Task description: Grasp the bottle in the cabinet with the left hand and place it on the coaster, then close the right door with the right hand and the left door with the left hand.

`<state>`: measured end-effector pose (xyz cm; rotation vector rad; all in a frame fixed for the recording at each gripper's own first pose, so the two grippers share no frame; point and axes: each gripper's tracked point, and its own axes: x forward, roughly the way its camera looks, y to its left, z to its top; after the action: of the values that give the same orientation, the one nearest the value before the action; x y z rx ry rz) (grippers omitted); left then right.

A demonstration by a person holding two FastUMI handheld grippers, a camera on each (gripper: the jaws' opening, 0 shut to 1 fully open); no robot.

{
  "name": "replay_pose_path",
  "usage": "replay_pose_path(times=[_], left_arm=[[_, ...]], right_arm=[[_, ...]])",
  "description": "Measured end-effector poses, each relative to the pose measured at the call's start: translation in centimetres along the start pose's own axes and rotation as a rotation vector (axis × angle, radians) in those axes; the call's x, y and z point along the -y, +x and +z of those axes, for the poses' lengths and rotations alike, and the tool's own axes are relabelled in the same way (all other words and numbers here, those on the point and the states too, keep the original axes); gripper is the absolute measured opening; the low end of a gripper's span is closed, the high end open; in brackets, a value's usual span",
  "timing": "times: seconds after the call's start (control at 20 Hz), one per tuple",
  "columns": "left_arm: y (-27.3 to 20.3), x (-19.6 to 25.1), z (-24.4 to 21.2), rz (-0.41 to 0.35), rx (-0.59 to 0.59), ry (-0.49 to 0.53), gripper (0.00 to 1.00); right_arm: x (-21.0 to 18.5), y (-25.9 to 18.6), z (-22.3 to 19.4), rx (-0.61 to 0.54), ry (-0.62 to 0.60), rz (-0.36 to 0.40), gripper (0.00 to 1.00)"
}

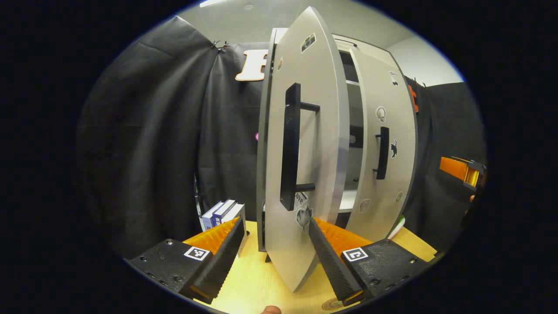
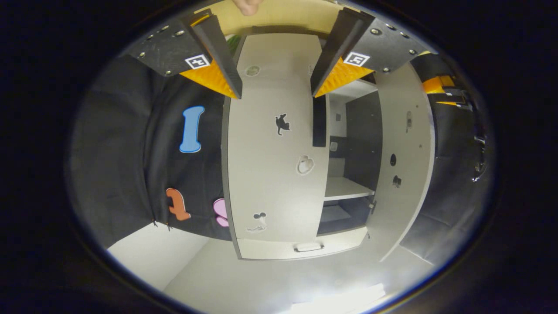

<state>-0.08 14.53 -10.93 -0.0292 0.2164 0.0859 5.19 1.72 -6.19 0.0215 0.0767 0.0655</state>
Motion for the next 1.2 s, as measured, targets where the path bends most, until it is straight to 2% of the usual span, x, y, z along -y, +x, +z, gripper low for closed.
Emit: replay_pose_path(times=[0.05,0.2,0.25,0.3,0.5,0.55,0.6,0.65,0.8,0.85,0.9,1.1,1.2], left_arm=[[0.2,0.3,-0.1,-0.008,-0.001,-0.002,0.95],[0.7,1.4,0.2,-0.032,0.003,0.0,0.95],[0.9,1.7,0.4,-0.039,0.007,0.004,0.9],[1.1,2.1,0.5,-0.045,0.013,0.006,0.95],[1.9,3.6,0.8,-0.075,0.02,-0.01,0.95],[2.0,4.1,0.9,-0.085,0.022,-0.011,0.95],[2.2,4.6,0.9,-0.098,0.021,-0.01,0.9],[2.3,5.1,0.9,-0.11,0.02,-0.007,0.95],[2.5,6.5,1.0,-0.137,0.02,0.005,0.95],[2.6,6.8,1.0,-0.144,0.02,0.009,0.9],[2.6,7.1,1.0,-0.15,0.021,0.011,0.95],[2.6,7.6,1.3,-0.158,0.026,0.007,0.95],[2.7,7.6,1.5,-0.157,0.029,0.005,0.95]], right_arm=[[0.4,-0.2,0.0,0.001,-0.003,-0.007,0.95],[1.1,-0.6,0.1,0.001,-0.007,-0.023,0.96],[1.4,-0.7,0.1,0.002,-0.009,-0.031,0.96],[1.6,-0.7,0.1,0.002,-0.009,-0.037,0.95],[2.4,-1.1,0.2,0.005,-0.009,-0.056,0.93],[2.7,-1.2,0.3,0.007,-0.01,-0.061,0.96],[2.9,-1.3,0.4,0.008,-0.009,-0.064,0.95],[3.0,-1.4,0.3,0.008,-0.009,-0.068,0.96],[3.4,-1.6,0.4,0.008,-0.007,-0.079,0.93],[3.7,-1.6,0.4,0.008,-0.006,-0.082,0.93],[3.8,-1.6,0.4,0.008,-0.006,-0.085,0.95],[4.1,-2.0,0.3,0.005,-0.003,-0.091,0.96],[4.1,-2.0,0.3,0.003,0.001,-0.09,0.93]])
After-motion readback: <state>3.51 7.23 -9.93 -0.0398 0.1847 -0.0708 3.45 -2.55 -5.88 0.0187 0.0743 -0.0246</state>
